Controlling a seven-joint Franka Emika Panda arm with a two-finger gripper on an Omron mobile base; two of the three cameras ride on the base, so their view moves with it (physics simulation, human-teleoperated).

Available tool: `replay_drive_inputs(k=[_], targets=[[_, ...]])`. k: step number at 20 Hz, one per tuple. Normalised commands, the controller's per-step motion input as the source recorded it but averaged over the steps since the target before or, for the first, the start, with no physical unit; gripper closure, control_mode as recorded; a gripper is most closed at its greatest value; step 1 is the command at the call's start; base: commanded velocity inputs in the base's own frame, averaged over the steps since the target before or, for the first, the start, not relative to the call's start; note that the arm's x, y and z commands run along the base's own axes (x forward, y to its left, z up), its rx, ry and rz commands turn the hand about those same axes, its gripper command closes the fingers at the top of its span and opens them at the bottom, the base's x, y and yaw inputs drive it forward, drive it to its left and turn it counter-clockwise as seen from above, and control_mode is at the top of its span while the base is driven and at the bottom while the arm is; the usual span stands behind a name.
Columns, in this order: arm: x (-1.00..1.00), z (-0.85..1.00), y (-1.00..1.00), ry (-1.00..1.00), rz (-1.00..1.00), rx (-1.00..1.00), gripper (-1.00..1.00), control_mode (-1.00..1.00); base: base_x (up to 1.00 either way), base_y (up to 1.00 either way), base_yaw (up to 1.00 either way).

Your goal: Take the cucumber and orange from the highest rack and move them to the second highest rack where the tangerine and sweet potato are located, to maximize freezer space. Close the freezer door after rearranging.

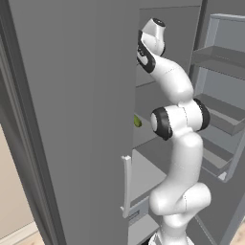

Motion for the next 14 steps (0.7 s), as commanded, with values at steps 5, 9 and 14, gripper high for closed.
replay_drive_inputs(k=[5,9,14], targets=[[-0.23,-0.48,0.00,-0.31,0.02,0.00,1.00,-1.00,0.00,0.00,0.00],[-0.61,-0.19,0.00,-0.17,0.00,0.01,1.00,-1.00,0.00,0.00,0.00],[-1.00,0.04,0.00,0.00,0.00,0.04,1.00,-1.00,0.00,0.00,0.00]])
